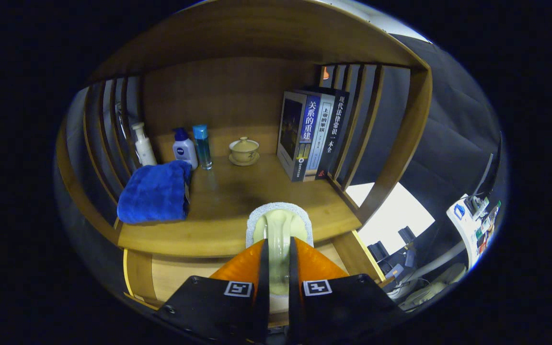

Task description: Pull open the drawer, take out the items inside it, and place them on the countertop above the cabinet.

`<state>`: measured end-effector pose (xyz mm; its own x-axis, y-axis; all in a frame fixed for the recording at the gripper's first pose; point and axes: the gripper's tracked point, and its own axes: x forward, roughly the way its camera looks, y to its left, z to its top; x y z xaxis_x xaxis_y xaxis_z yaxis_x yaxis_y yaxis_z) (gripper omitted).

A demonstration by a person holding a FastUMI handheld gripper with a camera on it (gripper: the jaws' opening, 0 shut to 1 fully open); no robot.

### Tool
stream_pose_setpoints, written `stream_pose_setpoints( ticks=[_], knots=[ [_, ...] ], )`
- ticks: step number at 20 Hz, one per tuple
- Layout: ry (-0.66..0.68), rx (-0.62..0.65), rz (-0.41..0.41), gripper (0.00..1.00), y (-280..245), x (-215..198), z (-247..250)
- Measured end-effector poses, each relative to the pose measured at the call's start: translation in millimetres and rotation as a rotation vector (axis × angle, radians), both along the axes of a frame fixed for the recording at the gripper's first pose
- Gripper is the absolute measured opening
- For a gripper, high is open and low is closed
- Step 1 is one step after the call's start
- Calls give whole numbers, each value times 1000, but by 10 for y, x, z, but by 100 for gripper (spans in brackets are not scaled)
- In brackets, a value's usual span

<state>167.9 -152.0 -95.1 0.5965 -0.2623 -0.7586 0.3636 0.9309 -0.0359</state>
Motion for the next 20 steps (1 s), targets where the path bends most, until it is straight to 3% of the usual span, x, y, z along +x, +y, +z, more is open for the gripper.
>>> stream_pose_setpoints(
  ticks=[11,20],
  knots=[
    [-54,75,135,25,-58,915,-231],
    [33,183,175,25,-20,1165,-630]
  ],
)
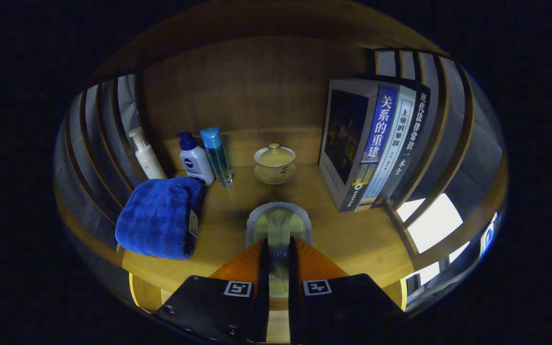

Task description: Pull open the drawer, take out the items inside it, and place them on the countertop above the cabinet.

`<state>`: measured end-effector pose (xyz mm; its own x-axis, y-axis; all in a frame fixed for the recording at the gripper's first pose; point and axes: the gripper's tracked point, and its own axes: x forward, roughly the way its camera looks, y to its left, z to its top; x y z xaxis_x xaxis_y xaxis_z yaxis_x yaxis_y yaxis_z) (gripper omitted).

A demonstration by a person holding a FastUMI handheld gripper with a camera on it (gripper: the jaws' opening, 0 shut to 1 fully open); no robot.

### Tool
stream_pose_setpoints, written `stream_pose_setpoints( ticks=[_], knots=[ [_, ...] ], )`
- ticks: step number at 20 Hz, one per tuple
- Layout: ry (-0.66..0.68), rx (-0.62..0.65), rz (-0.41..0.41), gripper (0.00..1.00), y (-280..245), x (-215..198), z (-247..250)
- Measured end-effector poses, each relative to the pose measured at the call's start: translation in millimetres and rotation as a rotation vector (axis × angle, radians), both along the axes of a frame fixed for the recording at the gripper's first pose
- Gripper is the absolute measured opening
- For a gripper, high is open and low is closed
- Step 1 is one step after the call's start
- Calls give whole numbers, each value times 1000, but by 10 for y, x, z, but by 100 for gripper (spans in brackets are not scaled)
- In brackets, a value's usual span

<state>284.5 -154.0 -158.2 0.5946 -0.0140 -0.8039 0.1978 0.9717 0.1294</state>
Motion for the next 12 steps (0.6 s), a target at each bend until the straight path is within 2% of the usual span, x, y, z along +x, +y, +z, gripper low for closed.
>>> stream_pose_setpoints(
  ticks=[11,12],
  knots=[
    [45,-1,-7,26,-27,76,-252],
    [37,-4,-2,30,-17,93,-256]
  ],
)
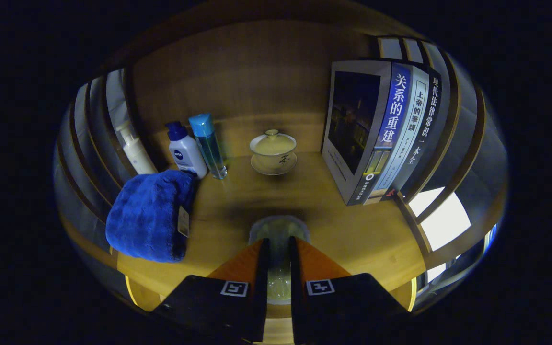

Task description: Pull open the drawer, take out the items inside it, and place them on the countertop above the cabinet.

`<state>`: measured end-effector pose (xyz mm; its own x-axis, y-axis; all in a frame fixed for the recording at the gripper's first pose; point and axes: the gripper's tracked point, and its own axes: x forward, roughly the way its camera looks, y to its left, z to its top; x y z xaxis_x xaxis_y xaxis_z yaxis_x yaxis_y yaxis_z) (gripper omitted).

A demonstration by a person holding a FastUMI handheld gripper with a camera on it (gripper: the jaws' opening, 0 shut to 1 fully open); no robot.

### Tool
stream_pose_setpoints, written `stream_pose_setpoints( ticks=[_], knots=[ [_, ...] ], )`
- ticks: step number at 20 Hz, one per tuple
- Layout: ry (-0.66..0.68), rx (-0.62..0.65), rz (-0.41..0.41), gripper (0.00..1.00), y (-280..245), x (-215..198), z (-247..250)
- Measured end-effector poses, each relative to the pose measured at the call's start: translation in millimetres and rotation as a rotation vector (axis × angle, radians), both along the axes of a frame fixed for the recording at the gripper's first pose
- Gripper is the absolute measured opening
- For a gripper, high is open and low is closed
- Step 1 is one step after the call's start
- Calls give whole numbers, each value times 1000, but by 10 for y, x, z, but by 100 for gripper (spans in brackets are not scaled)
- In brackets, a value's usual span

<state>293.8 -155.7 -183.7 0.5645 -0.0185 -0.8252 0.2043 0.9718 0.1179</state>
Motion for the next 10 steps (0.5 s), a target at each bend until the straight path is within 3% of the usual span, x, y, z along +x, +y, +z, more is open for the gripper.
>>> stream_pose_setpoints(
  ticks=[1,8,10],
  knots=[
    [-6,0,6,32,29,9,-10],
    [17,-16,25,71,110,-16,-102],
    [18,-20,30,76,135,-20,-109]
  ],
)
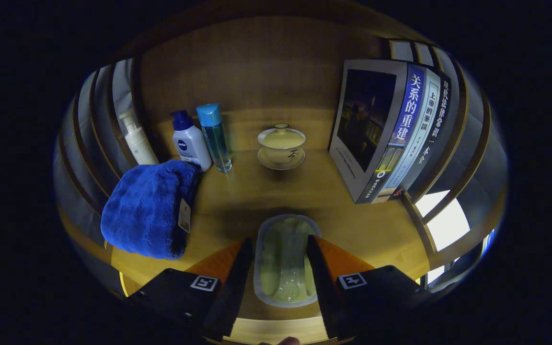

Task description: Pull open the drawer, take out the items inside it, and place them on the countertop above the cabinet.

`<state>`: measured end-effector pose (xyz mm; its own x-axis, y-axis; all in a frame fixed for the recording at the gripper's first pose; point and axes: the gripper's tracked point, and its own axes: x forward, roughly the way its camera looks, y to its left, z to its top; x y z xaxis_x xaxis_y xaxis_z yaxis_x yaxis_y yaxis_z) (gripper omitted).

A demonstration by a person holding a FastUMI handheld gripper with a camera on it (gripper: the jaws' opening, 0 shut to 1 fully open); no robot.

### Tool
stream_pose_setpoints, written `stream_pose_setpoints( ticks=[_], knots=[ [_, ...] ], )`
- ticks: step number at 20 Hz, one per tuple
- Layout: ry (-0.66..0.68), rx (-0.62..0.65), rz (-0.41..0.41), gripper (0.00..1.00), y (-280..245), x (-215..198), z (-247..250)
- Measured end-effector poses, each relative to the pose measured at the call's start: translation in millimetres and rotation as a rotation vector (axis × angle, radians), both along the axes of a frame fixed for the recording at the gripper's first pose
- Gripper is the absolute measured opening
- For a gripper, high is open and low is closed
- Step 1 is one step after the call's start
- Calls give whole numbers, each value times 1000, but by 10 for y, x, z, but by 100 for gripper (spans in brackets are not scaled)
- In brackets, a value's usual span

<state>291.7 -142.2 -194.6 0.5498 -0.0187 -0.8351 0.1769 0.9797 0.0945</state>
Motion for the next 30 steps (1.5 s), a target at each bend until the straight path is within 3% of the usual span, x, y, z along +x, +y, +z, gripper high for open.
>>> stream_pose_setpoints(
  ticks=[3,4,12,16,20,24,30],
  knots=[
    [-22,-21,-3,85,-22,12,36],
    [-36,-24,-2,98,-28,22,75],
    [-240,-48,-17,99,-91,12,664],
    [-333,-169,-56,99,-340,-168,1147],
    [-476,-265,-45,99,-384,-343,1754],
    [-592,-280,-49,98,-286,-668,2167],
    [-665,-344,-78,98,-223,-1372,2511]
  ],
)
